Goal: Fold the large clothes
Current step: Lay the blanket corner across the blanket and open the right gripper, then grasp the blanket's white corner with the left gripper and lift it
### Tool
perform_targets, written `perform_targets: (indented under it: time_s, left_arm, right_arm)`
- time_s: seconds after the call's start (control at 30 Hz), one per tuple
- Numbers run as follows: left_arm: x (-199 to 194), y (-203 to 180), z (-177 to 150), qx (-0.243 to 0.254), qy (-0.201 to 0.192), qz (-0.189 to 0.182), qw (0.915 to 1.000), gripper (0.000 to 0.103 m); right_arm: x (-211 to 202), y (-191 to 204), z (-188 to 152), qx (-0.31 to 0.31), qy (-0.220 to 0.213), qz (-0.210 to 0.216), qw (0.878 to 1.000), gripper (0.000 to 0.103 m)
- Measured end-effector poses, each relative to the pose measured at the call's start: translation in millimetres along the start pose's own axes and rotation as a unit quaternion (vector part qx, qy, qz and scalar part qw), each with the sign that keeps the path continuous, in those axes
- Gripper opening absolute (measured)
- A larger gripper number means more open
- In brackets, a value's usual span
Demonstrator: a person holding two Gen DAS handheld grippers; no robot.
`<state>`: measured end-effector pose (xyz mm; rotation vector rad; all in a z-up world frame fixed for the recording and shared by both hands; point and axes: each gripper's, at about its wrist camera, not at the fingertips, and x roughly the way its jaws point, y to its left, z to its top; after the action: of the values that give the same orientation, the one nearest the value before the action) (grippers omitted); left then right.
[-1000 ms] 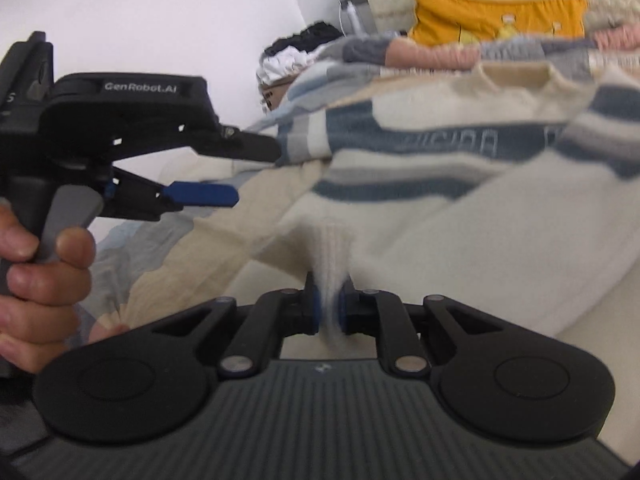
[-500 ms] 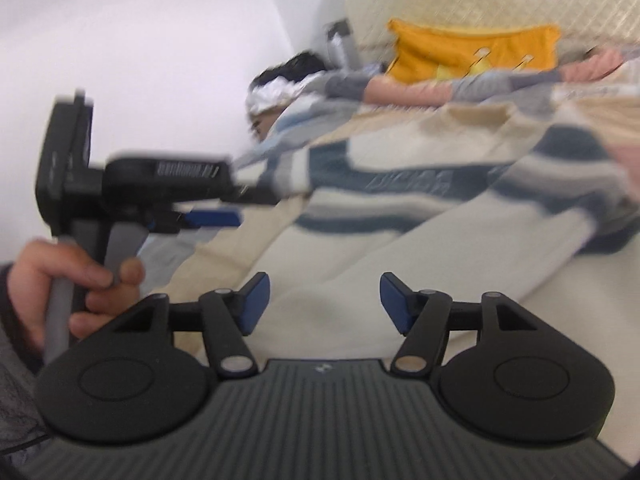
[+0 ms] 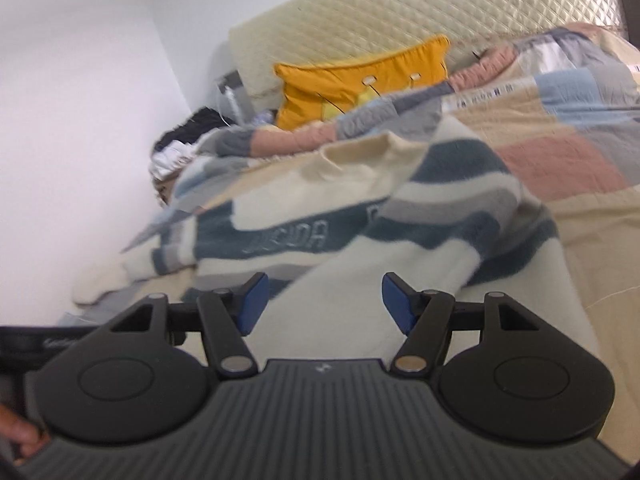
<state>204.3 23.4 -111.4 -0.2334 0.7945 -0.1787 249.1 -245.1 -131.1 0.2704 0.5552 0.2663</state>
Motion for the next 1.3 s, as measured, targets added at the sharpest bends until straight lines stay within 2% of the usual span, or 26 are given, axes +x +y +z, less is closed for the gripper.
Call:
perform_targets:
  time_s: [0.1, 0.17, 0.3, 0.4, 0.6, 0.67, 0.77, 0.9, 1.0, 1.1, 1.13, 1.23, 1.3]
  left_arm:
    - [9.9, -0.9, -4.3, 0.004, 0.014, 0.002, 0.9999, 0.067]
    - [17.5, -1.2, -8.1, 0.010, 0.026, 0.005, 0.9996, 0.067]
    - [38.8, -4.6, -16.9, 0.037, 0.065, 0.048, 0.9960, 0.067]
    - [49.2, 2.1, -19.2, 0.024, 0.081, 0.053, 0.9950, 0.068]
    - [52.0, 0.7, -18.1, 0.021, 0.075, 0.066, 0.9948, 0.069]
    - [51.3, 1.6, -15.1, 0.021, 0.068, 0.068, 0.9951, 0.069]
    - [48.2, 4.4, -4.5, 0.019, 0.055, 0.083, 0.9949, 0.069]
    - [42.4, 30.5, 14.9, -0.025, 0.038, 0.099, 0.9940, 0.071]
    - [38.2, 60.5, 30.6, -0.071, 0.035, 0.123, 0.9892, 0.071]
    - [31.2, 96.1, 48.4, -0.133, 0.034, 0.124, 0.9828, 0.071]
    - [28.8, 105.1, 55.1, -0.141, 0.030, 0.128, 0.9812, 0.071]
    - [23.3, 127.4, 78.7, -0.139, 0.014, 0.171, 0.9753, 0.072]
    - [15.8, 147.8, 92.3, -0.169, 0.003, 0.177, 0.9697, 0.072]
  right_arm:
    - [18.5, -2.5, 0.8, -0.006, 0.015, -0.008, 1.000, 0.042]
    - [27.8, -2.3, 2.1, -0.015, 0.021, -0.008, 1.000, 0.038]
    - [42.8, -4.7, -3.3, -0.024, 0.034, -0.025, 0.999, 0.037]
    - [48.9, -7.0, -11.0, -0.027, 0.046, -0.029, 0.998, 0.037]
    - [66.1, -7.6, -28.8, -0.039, 0.091, -0.050, 0.994, 0.036]
    - [66.4, -1.5, -31.0, -0.061, 0.093, -0.054, 0.992, 0.036]
    - [61.4, -6.0, -29.4, -0.037, 0.093, -0.040, 0.994, 0.036]
    - [56.7, -11.7, -26.4, -0.011, 0.092, -0.041, 0.995, 0.034]
    - [52.2, -10.6, -23.9, 0.001, 0.082, -0.038, 0.996, 0.037]
    - [49.5, -6.5, -23.5, -0.013, 0.076, -0.038, 0.996, 0.037]
    - [48.9, -5.8, -23.5, -0.016, 0.076, -0.037, 0.996, 0.037]
    - [48.5, -7.5, -24.0, -0.007, 0.081, -0.024, 0.996, 0.037]
    - [48.1, -8.4, -24.5, -0.005, 0.084, -0.022, 0.996, 0.037]
